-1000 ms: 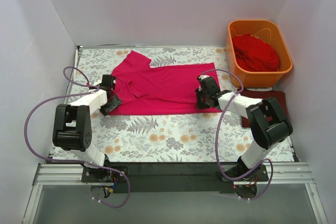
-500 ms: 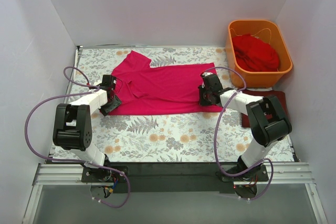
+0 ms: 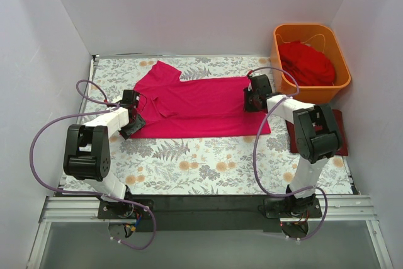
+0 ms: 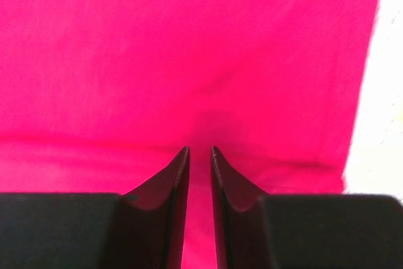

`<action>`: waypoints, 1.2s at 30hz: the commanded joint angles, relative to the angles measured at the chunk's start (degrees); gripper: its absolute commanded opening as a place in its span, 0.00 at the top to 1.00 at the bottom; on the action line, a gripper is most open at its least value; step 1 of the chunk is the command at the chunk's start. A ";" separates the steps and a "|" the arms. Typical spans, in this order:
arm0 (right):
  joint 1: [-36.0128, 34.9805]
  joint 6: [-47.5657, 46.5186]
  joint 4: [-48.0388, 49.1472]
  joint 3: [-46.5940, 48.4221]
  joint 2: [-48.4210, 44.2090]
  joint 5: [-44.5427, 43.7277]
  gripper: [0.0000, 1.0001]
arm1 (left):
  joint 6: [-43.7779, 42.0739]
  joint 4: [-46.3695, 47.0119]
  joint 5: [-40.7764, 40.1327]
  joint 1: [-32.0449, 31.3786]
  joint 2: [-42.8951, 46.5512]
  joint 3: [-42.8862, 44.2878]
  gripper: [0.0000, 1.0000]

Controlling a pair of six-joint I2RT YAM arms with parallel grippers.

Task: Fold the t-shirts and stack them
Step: Fold the tshirt

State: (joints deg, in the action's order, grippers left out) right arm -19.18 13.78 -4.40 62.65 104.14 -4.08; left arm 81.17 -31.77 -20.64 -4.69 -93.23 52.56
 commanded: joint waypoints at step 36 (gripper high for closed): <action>12.59 3.09 -7.72 -20.46 -13.69 13.13 0.65 | 3.03 -6.54 2.98 4.60 -0.21 -0.07 0.53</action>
State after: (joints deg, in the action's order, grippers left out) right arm -7.35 15.73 -6.46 45.23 90.48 7.81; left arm 83.09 -33.12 -17.58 -1.58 -96.20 56.40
